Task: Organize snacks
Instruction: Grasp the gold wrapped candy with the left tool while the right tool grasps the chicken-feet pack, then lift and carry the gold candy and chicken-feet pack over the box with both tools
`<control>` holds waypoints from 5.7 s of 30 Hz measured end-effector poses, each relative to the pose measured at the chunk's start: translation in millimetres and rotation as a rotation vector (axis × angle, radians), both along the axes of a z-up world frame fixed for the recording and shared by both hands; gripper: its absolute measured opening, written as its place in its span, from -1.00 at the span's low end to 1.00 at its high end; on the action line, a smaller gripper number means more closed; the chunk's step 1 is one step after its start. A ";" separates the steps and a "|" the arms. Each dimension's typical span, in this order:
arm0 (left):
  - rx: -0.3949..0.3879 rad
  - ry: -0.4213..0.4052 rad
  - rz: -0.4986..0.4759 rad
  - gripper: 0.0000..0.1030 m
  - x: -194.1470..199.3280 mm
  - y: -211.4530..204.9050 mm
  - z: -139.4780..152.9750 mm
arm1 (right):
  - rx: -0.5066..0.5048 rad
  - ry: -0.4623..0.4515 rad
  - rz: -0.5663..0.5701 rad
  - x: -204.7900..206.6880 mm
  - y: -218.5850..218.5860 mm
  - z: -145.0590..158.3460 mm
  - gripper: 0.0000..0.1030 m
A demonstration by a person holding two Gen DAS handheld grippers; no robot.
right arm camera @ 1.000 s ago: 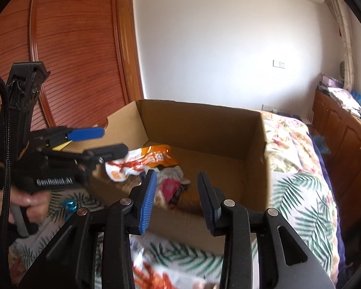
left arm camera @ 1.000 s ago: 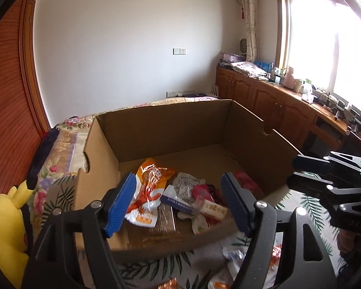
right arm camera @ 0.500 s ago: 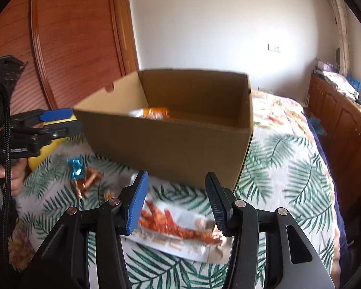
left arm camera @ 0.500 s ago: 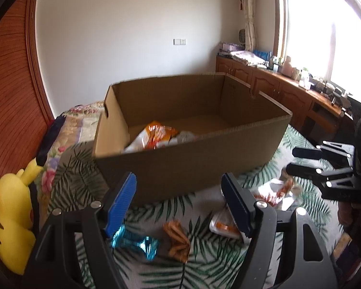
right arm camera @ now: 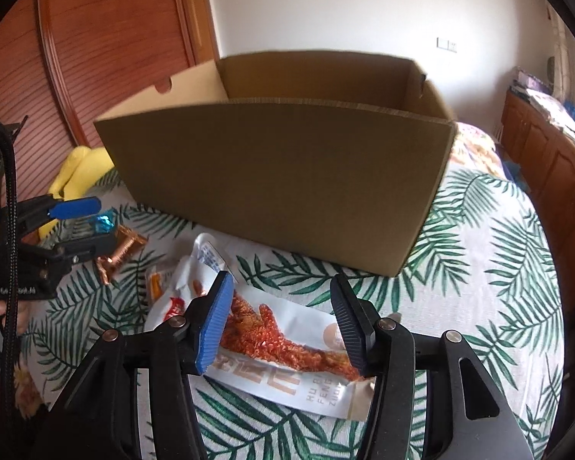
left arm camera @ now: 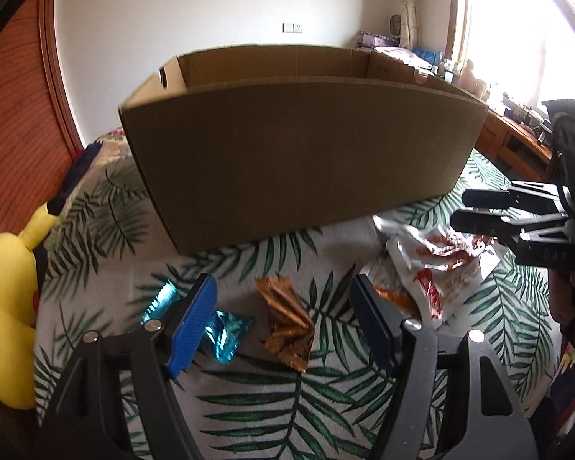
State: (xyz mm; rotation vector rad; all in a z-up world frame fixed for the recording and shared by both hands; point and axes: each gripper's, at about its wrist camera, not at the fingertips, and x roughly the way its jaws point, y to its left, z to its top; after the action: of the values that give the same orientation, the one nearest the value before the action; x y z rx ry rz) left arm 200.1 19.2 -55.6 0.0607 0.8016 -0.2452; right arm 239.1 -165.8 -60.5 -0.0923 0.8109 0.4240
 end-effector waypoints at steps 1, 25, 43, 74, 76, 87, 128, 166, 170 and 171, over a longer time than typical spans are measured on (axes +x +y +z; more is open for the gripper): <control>-0.001 0.005 0.000 0.37 -1.1 -0.4 -2.4 | -0.002 0.005 0.001 1.4 0.6 -1.2 0.04; -0.010 0.068 0.004 -0.43 2.9 -2.4 -22.5 | 0.014 0.101 0.032 -5.5 -17.9 -13.5 0.18; 0.029 0.059 0.022 -0.41 2.7 -8.5 -24.1 | 0.007 0.129 0.100 -39.5 -30.2 -13.0 0.45; 0.021 0.059 0.024 -0.42 3.1 -7.2 -24.5 | -0.177 0.083 0.192 -53.1 2.6 -30.4 0.67; 0.021 0.059 0.024 -0.42 2.9 -7.7 -24.5 | -0.172 0.081 0.184 -53.5 2.0 -30.1 0.67; 0.018 0.059 0.026 -0.42 3.0 -7.3 -24.3 | -0.152 0.087 0.188 -58.1 2.4 -27.9 0.34; -0.037 -0.009 -0.007 -0.56 -14.6 -5.1 -2.2 | -0.087 -0.019 0.074 -85.1 -23.7 8.6 -0.04; -0.079 -0.222 -0.056 -0.55 68.7 -14.3 114.9 | -0.098 -0.312 0.158 -4.0 15.0 134.8 -0.04; -0.078 -0.214 -0.048 -0.55 89.3 -14.5 110.2 | -0.084 -0.312 0.152 20.6 17.7 134.3 -0.04; -0.079 -0.211 -0.043 -0.55 94.3 -14.3 107.5 | -0.077 -0.308 0.152 26.5 18.5 133.1 -0.04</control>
State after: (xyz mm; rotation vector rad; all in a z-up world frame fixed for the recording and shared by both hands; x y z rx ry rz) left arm 294.4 4.9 51.9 0.0292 0.5805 -0.3054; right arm 265.6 -147.3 72.6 -0.2857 0.5180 0.5071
